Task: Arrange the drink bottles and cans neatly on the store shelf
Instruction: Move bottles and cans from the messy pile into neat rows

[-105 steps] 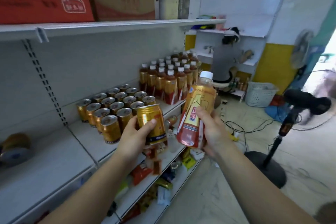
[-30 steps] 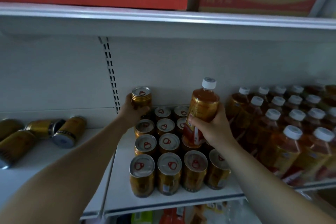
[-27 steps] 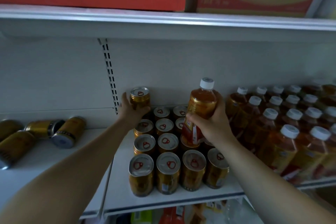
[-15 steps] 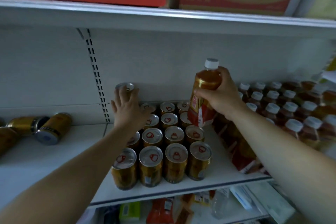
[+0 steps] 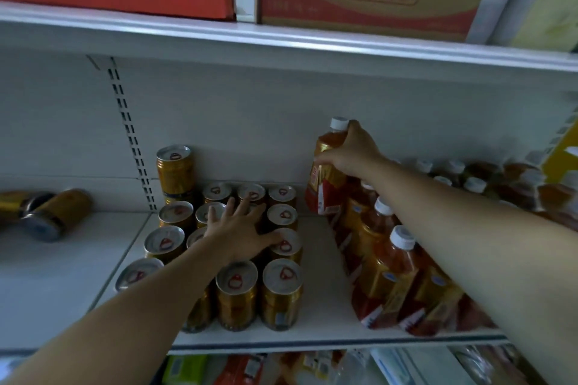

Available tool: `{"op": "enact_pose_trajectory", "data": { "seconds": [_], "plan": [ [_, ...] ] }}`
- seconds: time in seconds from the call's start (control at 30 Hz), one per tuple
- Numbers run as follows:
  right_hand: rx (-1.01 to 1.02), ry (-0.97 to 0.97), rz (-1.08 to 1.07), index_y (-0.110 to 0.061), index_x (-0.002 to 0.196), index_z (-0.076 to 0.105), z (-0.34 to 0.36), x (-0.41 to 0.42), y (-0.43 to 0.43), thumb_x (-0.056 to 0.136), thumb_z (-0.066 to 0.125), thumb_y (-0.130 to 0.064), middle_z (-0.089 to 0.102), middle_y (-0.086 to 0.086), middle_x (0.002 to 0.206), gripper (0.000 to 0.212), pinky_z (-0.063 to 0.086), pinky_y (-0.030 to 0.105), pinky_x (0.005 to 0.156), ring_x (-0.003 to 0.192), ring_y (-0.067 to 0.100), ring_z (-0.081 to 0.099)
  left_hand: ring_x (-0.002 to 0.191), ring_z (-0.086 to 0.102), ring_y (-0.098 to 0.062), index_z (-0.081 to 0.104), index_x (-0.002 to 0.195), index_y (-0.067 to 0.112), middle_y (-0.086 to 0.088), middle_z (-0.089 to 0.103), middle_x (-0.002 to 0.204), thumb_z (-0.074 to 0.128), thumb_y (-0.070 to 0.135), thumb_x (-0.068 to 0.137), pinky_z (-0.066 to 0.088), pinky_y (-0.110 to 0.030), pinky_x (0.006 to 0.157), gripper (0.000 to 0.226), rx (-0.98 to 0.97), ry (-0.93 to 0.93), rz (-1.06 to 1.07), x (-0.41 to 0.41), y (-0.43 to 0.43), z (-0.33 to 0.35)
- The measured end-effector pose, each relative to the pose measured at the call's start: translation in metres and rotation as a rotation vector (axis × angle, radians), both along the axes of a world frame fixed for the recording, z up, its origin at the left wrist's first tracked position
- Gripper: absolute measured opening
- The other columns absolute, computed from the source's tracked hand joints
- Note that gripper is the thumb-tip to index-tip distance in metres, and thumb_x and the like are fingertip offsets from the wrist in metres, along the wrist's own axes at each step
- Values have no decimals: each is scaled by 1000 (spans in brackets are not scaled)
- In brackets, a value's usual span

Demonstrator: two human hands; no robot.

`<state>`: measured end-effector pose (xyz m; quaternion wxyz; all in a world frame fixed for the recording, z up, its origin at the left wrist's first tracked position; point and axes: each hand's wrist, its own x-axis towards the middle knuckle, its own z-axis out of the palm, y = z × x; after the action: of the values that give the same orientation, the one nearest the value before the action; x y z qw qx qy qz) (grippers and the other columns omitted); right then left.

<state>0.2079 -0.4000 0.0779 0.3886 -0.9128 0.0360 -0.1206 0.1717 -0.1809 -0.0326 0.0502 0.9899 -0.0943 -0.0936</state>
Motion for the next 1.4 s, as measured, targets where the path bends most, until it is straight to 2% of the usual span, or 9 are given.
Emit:
{"op": "enact_pose_trajectory", "data": {
  "seconds": [0.23,0.37,0.53,0.7,0.77,0.87,1.1,1.27,1.4],
  "plan": [
    [-213,-21,62,-22,131,30,-19,16,-7,67,86,-40,54,6,126,87,42,33,81,98,19,50,147,-7,-26,1,151,36,4,-9,161,23,85,76,-1,-59,115,92,26,-24,-5,1,0,-4],
    [-662,36,74,-19,131,32,-23,22,-3,64,78,-63,59,3,124,92,35,43,94,107,25,59,147,-5,-25,1,151,37,4,-8,161,24,84,76,-1,-58,115,91,22,-37,-8,2,1,-5],
    [-1018,141,110,-13,134,34,-33,31,0,59,71,-76,53,10,130,104,35,50,99,119,32,50,147,-4,-24,1,150,37,4,-7,161,24,84,76,-2,-57,115,91,12,-44,-14,3,1,-6],
    [-1010,228,163,-18,140,25,-31,31,-1,62,75,-68,48,10,137,106,37,58,101,123,35,48,147,-5,-24,1,150,37,4,-9,160,23,84,76,-1,-58,115,90,8,-58,-22,2,2,-7],
    [-976,214,188,-16,137,28,-30,29,-2,65,78,-61,51,10,134,98,46,54,94,117,34,52,147,-5,-24,0,150,37,4,-9,160,23,84,76,-1,-59,115,90,6,-54,-20,3,2,-8],
    [-979,180,176,-15,134,32,-31,25,-2,68,79,-56,52,8,130,91,48,51,91,115,32,52,147,-6,-24,0,150,38,4,-11,160,23,84,76,-1,-59,115,90,0,-47,-18,3,2,-8],
    [-1011,132,93,-15,123,44,-29,25,-1,67,67,-75,58,6,114,85,47,39,81,99,27,57,147,-6,-24,0,150,37,4,-10,160,24,84,76,-2,-59,115,90,-6,-57,-18,2,2,-7],
    [-1000,238,160,-18,136,32,-30,28,-1,64,75,-67,49,8,130,97,45,50,91,116,31,49,147,-6,-25,1,150,37,3,-9,160,25,83,77,-2,-59,115,90,-15,-59,-22,2,3,-9],
    [-984,224,177,-18,137,32,-29,24,-1,69,79,-54,50,7,133,90,47,49,91,118,30,50,147,-5,-25,0,150,37,3,-9,160,24,83,77,-2,-60,115,90,-6,-63,-25,3,3,-9]
  ]
}}
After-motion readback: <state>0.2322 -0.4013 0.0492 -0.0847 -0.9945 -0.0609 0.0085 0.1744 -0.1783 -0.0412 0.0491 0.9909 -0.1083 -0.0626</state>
